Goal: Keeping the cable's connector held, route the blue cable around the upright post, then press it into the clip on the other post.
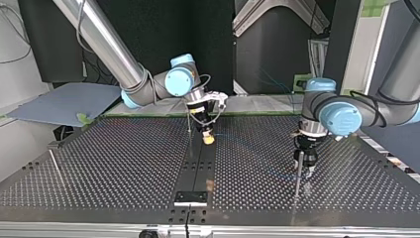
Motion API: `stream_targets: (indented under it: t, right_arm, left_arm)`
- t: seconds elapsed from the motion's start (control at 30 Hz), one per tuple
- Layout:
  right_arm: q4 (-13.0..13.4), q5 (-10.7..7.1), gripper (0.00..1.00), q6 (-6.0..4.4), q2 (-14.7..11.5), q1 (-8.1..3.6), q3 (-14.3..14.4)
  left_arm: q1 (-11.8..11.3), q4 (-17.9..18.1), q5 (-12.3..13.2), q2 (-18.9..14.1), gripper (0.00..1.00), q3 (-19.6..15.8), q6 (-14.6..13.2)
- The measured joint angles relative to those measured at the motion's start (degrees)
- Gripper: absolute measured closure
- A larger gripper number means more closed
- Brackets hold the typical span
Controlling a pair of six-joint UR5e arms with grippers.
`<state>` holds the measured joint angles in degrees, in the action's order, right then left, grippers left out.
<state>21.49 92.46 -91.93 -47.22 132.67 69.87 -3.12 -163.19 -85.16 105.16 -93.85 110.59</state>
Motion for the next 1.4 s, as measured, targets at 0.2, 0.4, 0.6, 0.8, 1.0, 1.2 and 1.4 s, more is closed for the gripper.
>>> stream_targets:
  t: [0.2, 0.4, 0.6, 0.8, 1.0, 1.2, 1.4]
  right_arm:
    - [1.70, 0.08, 1.00, -0.21, 0.34, -0.28, 2.18]
    - [5.14, -0.09, 1.00, -1.35, 0.76, -0.81, 5.49]
    - [7.17, -0.05, 1.00, -1.36, 3.17, -1.18, 6.49]
    - [7.49, 0.08, 1.00, -1.32, 6.38, -1.26, 6.55]
    - [8.00, 0.09, 1.00, -1.27, 9.58, -1.19, 6.72]
    - [9.74, 0.11, 1.00, -1.56, 12.22, -1.14, 6.97]
    - [11.77, 0.10, 1.00, -2.44, 15.29, -1.25, 6.99]
  left_arm:
    - [0.53, 0.03, 0.42, 0.99, 0.01, 0.00, 0.05]
    - [0.75, 0.10, 0.36, 1.06, 0.01, 0.00, 0.06]
    - [0.84, 0.07, 0.31, 1.09, 0.01, 0.00, 0.10]
    - [0.86, 0.02, 0.31, 1.11, 0.01, 0.00, 0.35]
    - [0.87, -0.02, 0.29, 1.08, 0.01, 0.00, 0.48]
    - [0.88, -0.03, 0.05, 1.09, 0.01, 0.00, 0.50]
    - [0.87, -0.03, -0.17, 1.08, 0.01, 0.00, 0.50]
